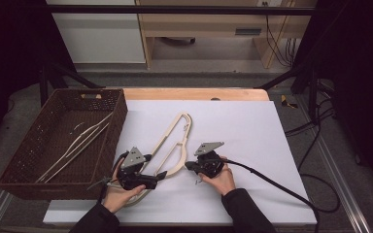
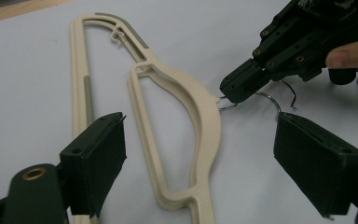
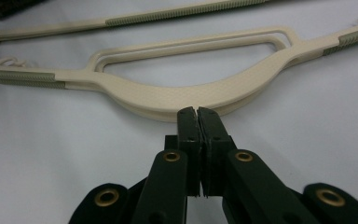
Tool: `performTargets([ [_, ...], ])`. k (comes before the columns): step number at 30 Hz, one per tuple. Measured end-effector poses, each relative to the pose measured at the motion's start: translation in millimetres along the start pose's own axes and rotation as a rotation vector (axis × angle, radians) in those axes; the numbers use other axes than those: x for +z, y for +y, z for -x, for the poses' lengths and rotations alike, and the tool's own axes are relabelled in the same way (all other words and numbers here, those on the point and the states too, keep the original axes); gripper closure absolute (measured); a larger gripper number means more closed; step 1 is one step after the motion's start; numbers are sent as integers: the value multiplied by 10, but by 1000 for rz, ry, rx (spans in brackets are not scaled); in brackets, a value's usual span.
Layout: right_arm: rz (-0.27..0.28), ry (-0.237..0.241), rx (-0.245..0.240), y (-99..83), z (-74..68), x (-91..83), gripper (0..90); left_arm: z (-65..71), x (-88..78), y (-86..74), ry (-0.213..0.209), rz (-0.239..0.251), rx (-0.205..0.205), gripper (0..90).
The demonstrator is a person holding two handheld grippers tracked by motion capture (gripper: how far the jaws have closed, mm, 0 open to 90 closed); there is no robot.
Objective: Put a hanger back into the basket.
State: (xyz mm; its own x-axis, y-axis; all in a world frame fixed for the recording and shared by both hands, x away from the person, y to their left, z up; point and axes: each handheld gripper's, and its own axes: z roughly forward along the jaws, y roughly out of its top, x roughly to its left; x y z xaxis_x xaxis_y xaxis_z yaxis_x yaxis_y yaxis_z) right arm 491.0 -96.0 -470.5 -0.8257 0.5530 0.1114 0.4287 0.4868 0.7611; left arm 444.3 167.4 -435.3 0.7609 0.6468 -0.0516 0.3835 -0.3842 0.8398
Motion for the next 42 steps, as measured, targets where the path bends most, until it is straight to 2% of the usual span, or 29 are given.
performTargets([
  [1,4,8,-14,5,8,-11,889,13,39,13,-3,-14,7,168],
  [6,8,4,-18,56,-27,-67,890,94,231,81,-20,-58,46,201],
  [9,7,-4,-26,84,-52,-93,890,139,350,101,-14,-95,74,231],
  [10,8,-4,-42,96,-51,-113,890,147,377,100,-11,-104,82,248],
  [13,13,-10,-49,128,-61,-163,890,157,475,87,1,-147,94,304],
  [16,6,-11,-34,158,-78,-218,890,148,550,78,5,-182,99,403],
  [21,5,-11,-36,179,-88,-247,890,182,627,81,11,-226,119,565],
  [23,6,-12,-41,182,-89,-251,890,190,631,91,-2,-243,128,620],
  [26,5,-15,-50,181,-90,-255,889,233,629,101,-5,-247,138,704],
  [28,8,-18,-47,182,-93,-254,888,250,626,105,5,-257,158,728],
  [30,10,-17,-46,184,-99,-261,882,255,625,104,6,-252,158,733],
  [33,44,-23,-58,210,-108,-336,804,257,569,120,15,-259,159,735],
  [35,95,-18,-62,248,-116,-455,729,247,530,129,24,-263,166,739],
  [37,155,-19,-71,294,-123,-594,679,236,489,143,27,-250,152,742],
  [38,186,-25,-72,315,-126,-684,623,236,474,149,29,-247,149,744],
  [42,251,-65,-57,311,-86,-932,511,225,396,169,44,-239,153,754],
])
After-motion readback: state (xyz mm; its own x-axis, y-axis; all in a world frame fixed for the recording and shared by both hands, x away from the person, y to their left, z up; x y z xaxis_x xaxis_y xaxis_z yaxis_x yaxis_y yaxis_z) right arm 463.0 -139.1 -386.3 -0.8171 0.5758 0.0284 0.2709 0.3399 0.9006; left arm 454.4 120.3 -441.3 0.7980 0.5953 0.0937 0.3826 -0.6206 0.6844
